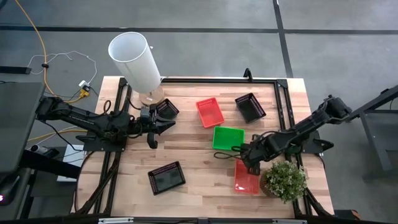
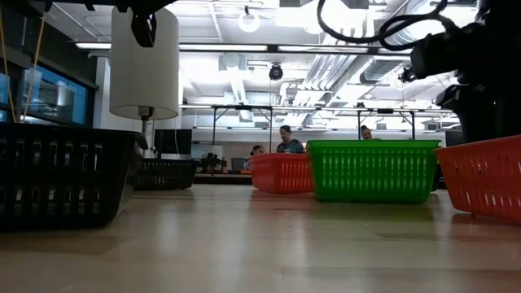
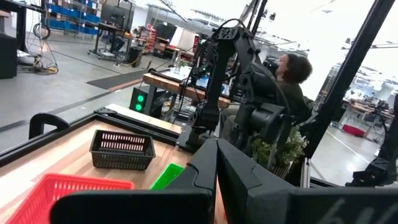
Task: Stack baskets by color
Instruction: Stack the bottom orange bin on top of the top orange bin
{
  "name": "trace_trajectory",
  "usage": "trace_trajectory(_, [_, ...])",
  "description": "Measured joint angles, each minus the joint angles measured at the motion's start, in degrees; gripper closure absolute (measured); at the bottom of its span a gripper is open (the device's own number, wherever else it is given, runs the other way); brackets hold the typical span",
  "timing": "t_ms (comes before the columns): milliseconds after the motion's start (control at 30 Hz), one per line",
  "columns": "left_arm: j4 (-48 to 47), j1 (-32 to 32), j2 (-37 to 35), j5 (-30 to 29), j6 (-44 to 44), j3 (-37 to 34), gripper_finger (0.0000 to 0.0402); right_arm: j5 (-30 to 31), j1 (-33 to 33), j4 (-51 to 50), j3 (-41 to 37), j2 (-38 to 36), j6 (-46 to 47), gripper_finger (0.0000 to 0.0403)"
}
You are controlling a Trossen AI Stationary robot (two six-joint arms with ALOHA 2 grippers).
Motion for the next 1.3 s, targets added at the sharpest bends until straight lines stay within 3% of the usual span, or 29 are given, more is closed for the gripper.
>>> trace_trajectory(200, [0.0, 0.0, 0.0, 0.0, 0.0, 0.0, 0.0401, -4.6, 0.5, 7.3, -2.3, 0.8, -2.9, 0.0178])
trace_trajectory(433, [0.0, 0.0, 0.0, 0.0, 0.0, 0.0, 0.0401, -4.3, 0.5, 10.9, -5.7, 1.0, 0.1, 0.02])
trace_trajectory(567, [0.0, 0.0, 0.0, -0.2, 0.0, 0.0, 0.0401, -4.1, 0.5, 11.6, -5.7, 1.0, -0.3, 0.0257])
trace_trajectory(700, [0.0, 0.0, 0.0, -1.3, 0.6, 0.0, 0.0401, -5.9, 0.4, 11.8, -5.5, 0.9, -1.4, 0.0361])
trace_trajectory(767, [0.0, 0.0, 0.0, -1.5, 1.0, 0.0, 0.0401, -7.0, 0.4, 12.0, -4.7, 0.9, -2.5, 0.039])
trace_trajectory(967, [0.0, 0.3, 0.0, -1.5, 1.0, 0.0, 0.0401, -11.0, -1.2, 12.4, 0.8, -2.3, -8.7, 0.04])
trace_trajectory(1133, [0.0, 0.3, 0.0, -1.5, 1.0, 0.0, 0.0401, -15.1, -5.3, 20.1, 5.5, -8.4, -14.7, 0.0401])
trace_trajectory(1300, [0.3, 0.3, 0.0, -1.1, 1.0, 0.0, 0.0401, -9.6, -11.8, 33.5, 5.8, -13.4, -19.1, 0.0401])
